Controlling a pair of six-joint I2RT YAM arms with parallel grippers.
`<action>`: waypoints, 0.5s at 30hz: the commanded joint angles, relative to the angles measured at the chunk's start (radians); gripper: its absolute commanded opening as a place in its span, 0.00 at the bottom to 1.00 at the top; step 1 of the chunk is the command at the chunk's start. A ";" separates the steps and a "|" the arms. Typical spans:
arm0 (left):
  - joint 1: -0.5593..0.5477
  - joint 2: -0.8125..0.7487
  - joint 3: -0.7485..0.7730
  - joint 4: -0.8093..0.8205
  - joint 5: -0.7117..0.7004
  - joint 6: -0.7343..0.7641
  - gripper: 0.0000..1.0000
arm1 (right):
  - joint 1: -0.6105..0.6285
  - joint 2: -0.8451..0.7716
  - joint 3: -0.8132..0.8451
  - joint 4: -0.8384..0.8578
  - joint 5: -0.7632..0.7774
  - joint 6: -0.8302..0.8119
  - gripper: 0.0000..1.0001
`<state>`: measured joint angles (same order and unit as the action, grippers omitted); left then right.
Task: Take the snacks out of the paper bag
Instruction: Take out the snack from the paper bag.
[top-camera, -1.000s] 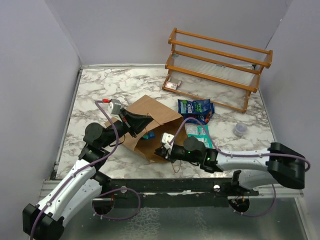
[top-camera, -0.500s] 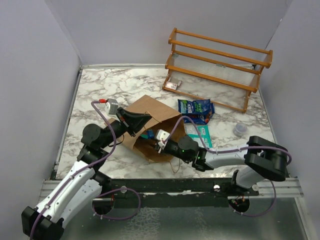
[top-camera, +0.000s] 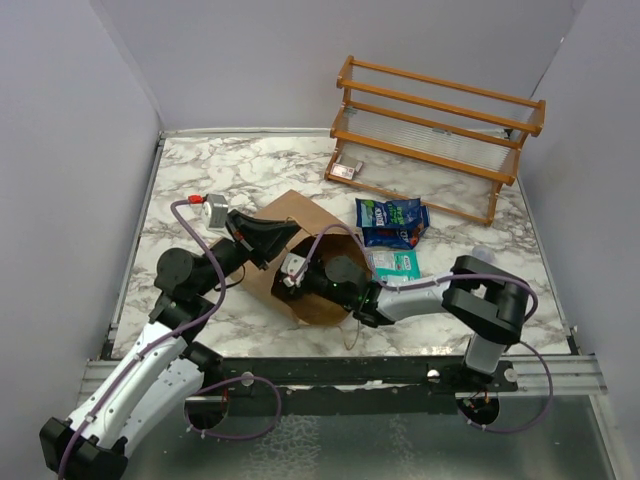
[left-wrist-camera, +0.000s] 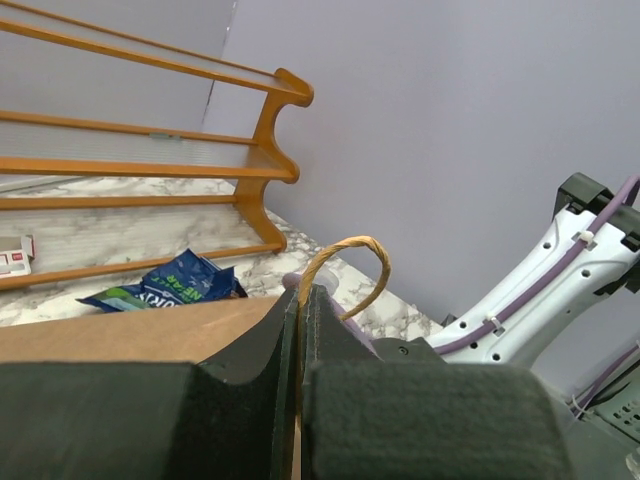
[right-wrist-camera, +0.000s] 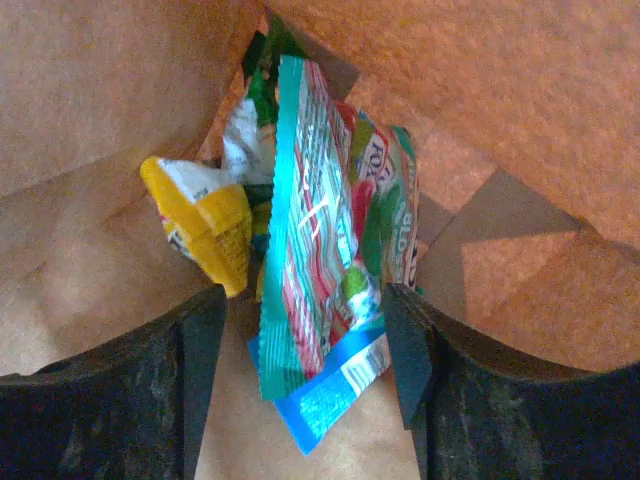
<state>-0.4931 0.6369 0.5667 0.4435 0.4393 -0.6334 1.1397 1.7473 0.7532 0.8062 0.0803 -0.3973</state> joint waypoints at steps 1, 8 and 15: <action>-0.002 -0.007 0.017 0.050 0.007 0.001 0.00 | 0.005 0.060 0.082 -0.025 -0.014 -0.074 0.67; -0.002 -0.023 0.007 0.072 0.001 0.001 0.00 | 0.003 0.153 0.134 -0.002 -0.020 -0.102 0.71; -0.002 -0.031 0.016 0.049 0.001 0.016 0.00 | 0.000 0.246 0.216 0.000 0.067 -0.109 0.65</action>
<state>-0.4931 0.6258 0.5663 0.4637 0.4397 -0.6334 1.1393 1.9480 0.9142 0.7940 0.0917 -0.4850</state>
